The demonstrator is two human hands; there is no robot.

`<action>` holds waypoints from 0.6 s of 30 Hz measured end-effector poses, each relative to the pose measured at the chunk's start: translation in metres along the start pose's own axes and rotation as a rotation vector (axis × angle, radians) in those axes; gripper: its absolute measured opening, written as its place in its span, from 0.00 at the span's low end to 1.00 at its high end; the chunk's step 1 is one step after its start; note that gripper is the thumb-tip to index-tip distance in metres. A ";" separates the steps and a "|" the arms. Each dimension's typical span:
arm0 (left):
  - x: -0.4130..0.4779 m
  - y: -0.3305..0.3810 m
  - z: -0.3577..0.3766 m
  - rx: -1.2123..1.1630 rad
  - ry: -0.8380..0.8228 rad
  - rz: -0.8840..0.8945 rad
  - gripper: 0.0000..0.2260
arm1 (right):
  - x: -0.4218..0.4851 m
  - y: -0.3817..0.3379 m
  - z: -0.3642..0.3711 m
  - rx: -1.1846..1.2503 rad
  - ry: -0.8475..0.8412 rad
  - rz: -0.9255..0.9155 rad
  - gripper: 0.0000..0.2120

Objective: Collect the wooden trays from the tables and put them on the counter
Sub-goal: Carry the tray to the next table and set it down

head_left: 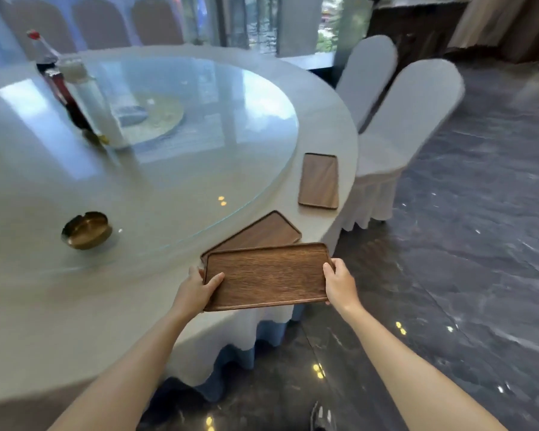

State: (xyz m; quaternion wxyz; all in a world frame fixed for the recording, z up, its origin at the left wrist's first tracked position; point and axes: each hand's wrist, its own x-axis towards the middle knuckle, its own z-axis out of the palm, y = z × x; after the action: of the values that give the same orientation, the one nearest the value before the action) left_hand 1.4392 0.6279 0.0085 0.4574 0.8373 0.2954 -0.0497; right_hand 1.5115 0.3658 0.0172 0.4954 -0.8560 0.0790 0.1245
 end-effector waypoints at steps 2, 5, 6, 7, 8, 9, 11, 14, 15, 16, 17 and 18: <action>0.002 0.005 0.011 -0.011 0.085 -0.057 0.12 | 0.032 -0.007 -0.007 -0.064 -0.102 -0.064 0.12; 0.000 0.009 0.020 -0.025 0.182 -0.152 0.09 | 0.071 -0.017 -0.008 -0.180 -0.224 -0.173 0.15; 0.001 0.010 0.023 -0.026 0.199 -0.178 0.09 | 0.083 -0.021 -0.006 -0.200 -0.267 -0.198 0.16; 0.001 0.010 0.026 -0.025 0.214 -0.205 0.09 | 0.093 -0.023 -0.004 -0.217 -0.309 -0.218 0.16; 0.000 0.010 0.028 -0.023 0.229 -0.233 0.09 | 0.102 -0.025 0.000 -0.238 -0.349 -0.235 0.16; 0.001 0.009 0.029 -0.019 0.243 -0.261 0.09 | 0.111 -0.028 0.004 -0.269 -0.387 -0.253 0.17; 0.004 0.006 0.033 -0.011 0.257 -0.316 0.09 | 0.126 -0.031 0.015 -0.358 -0.449 -0.291 0.17; 0.018 -0.002 0.037 -0.013 0.266 -0.382 0.09 | 0.147 -0.036 0.029 -0.494 -0.496 -0.349 0.17; 0.025 -0.004 0.038 -0.014 0.267 -0.391 0.09 | 0.154 -0.036 0.033 -0.544 -0.501 -0.370 0.17; 0.032 -0.006 0.040 -0.012 0.267 -0.394 0.09 | 0.161 -0.035 0.038 -0.600 -0.496 -0.393 0.17; 0.040 -0.008 0.041 -0.010 0.264 -0.398 0.09 | 0.168 -0.034 0.041 -0.658 -0.483 -0.414 0.17; 0.048 -0.009 0.043 -0.011 0.261 -0.401 0.09 | 0.174 -0.033 0.044 -0.714 -0.465 -0.438 0.17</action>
State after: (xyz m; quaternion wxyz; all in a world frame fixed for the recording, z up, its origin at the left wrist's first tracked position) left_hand 1.4815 0.6186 -0.0398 0.4009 0.7588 0.5125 -0.0292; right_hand 1.6809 0.4183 -0.0276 0.1896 -0.9187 -0.2638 0.2247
